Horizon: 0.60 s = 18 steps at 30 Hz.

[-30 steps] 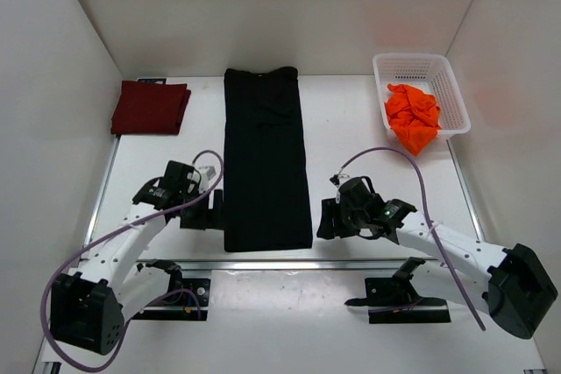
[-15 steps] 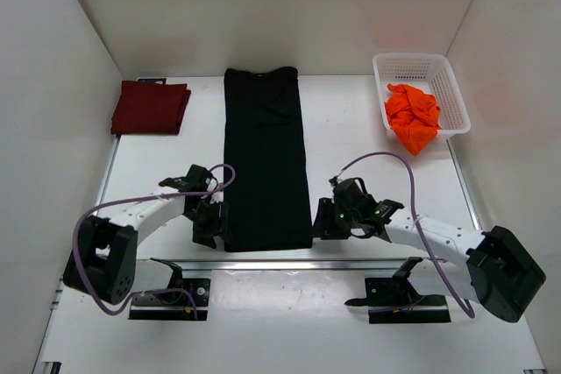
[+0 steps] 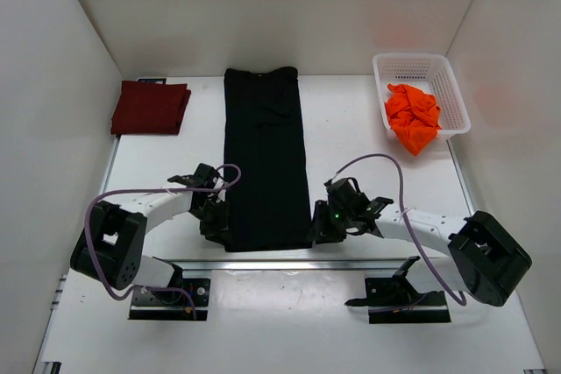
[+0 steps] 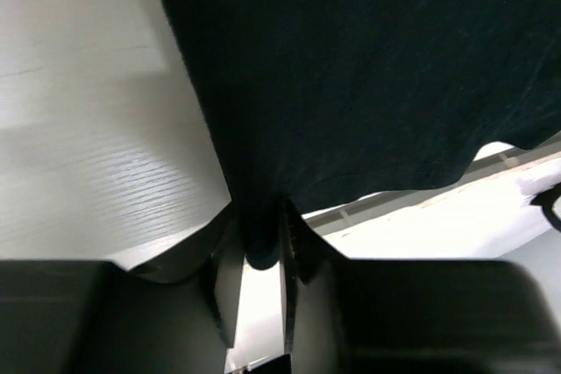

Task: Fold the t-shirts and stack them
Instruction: Grab the bottom of the folded rectangular tshirt with both arms

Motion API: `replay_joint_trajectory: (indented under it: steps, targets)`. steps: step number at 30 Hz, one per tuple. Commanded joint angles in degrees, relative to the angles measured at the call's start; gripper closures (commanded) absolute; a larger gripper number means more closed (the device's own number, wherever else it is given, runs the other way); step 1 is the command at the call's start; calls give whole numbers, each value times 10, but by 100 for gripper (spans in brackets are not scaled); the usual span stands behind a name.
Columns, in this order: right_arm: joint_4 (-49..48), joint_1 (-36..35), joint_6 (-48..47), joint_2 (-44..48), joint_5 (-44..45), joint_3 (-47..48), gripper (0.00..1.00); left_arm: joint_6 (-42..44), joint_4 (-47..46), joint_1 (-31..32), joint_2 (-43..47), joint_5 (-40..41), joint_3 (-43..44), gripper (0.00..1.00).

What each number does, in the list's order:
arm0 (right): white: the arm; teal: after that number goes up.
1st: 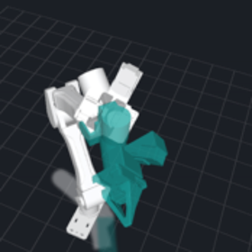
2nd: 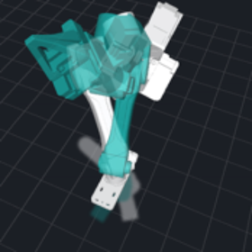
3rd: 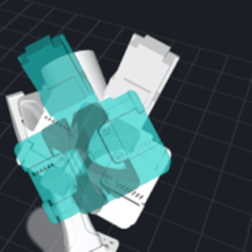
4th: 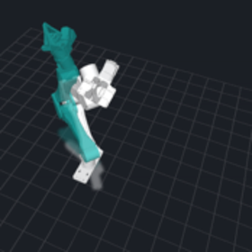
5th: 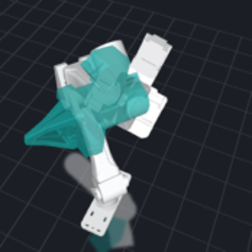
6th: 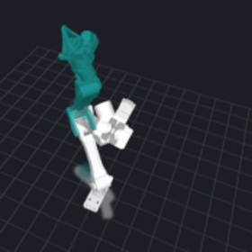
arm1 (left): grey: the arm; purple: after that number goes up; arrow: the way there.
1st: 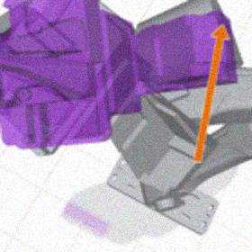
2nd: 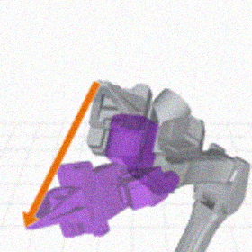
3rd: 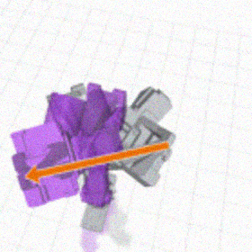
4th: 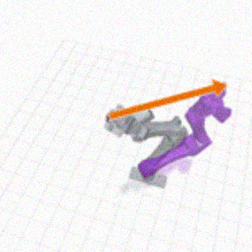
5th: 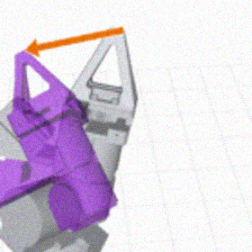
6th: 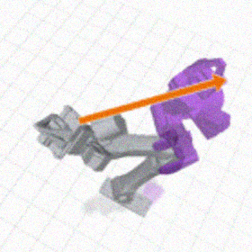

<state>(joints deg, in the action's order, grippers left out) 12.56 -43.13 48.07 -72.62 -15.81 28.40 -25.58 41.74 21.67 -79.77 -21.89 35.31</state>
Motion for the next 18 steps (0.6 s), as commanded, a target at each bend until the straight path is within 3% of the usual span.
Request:
replay_joint_trajectory:
  steps: [1, 3, 4, 6, 7, 13, 18]
  targets:
    - [-21, -7, 3, -19, -16, 17, 63, -3, -35, 0, -2, -8, -2, 71]
    - [-21, -6, -2, -33, -22, 27, 71, -7, -40, -7, -1, -1, 0, 74]
    - [-26, -4, -3, -42, -27, 28, 74, -5, -40, -9, -3, 2, 3, 80]
    - [-45, 3, 1, -49, -51, 23, 95, -8, -39, -15, 0, 0, 3, 93]
    - [-52, 3, 2, -52, -55, 18, 99, -7, -40, -12, 1, -6, 3, 94]
    - [-55, 32, -10, -16, -66, 32, 100, 12, -37, -21, 22, -38, 39, 100]
    - [-17, 66, -76, -29, -70, 156, 100, 51, -1, -43, 15, -21, 139, 100]
